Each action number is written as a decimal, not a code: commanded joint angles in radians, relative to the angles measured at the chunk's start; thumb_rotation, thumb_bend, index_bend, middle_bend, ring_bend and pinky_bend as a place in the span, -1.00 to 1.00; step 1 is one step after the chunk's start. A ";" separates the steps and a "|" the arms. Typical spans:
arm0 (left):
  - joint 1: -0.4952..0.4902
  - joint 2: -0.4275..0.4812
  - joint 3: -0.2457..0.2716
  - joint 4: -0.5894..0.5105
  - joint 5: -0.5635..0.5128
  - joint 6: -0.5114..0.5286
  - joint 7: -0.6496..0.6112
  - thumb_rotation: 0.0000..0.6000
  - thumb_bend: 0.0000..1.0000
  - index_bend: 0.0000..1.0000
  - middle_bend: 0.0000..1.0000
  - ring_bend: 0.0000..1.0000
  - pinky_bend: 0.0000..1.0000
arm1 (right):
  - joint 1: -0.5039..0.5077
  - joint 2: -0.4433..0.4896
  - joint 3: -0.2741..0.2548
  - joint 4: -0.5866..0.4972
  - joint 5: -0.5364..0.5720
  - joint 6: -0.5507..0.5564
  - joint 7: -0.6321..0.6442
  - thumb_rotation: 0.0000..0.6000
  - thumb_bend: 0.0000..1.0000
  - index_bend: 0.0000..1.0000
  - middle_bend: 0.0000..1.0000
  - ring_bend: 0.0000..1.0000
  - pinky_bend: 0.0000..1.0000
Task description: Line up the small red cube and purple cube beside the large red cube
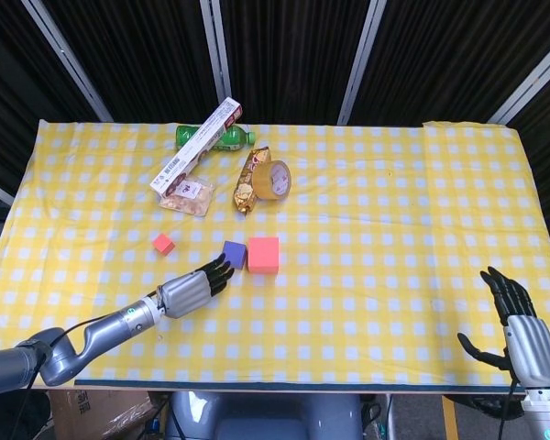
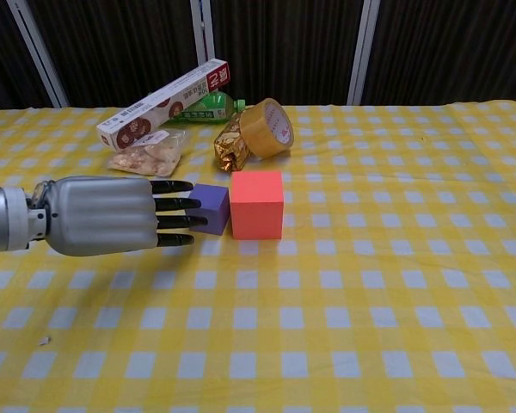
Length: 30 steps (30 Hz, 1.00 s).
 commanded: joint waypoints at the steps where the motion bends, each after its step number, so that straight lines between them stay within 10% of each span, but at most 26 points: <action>1: 0.020 0.030 -0.012 -0.033 0.000 0.053 -0.037 1.00 0.06 -0.79 -1.00 -1.00 -1.00 | 0.000 0.000 0.000 0.000 0.001 0.000 0.001 1.00 -0.39 -1.00 -1.00 -1.00 -1.00; 16: 0.134 0.133 -0.186 -0.121 -0.416 0.134 -0.185 1.00 -0.51 -0.71 -1.00 -1.00 -1.00 | -0.002 -0.002 -0.002 0.000 -0.003 0.003 -0.005 1.00 -0.39 -1.00 -1.00 -1.00 -1.00; 30: 0.078 0.100 -0.174 -0.015 -0.524 -0.014 -0.208 1.00 -0.51 -0.60 -1.00 -1.00 -1.00 | 0.002 0.000 -0.001 -0.007 0.016 -0.014 -0.010 1.00 -0.38 -1.00 -1.00 -1.00 -1.00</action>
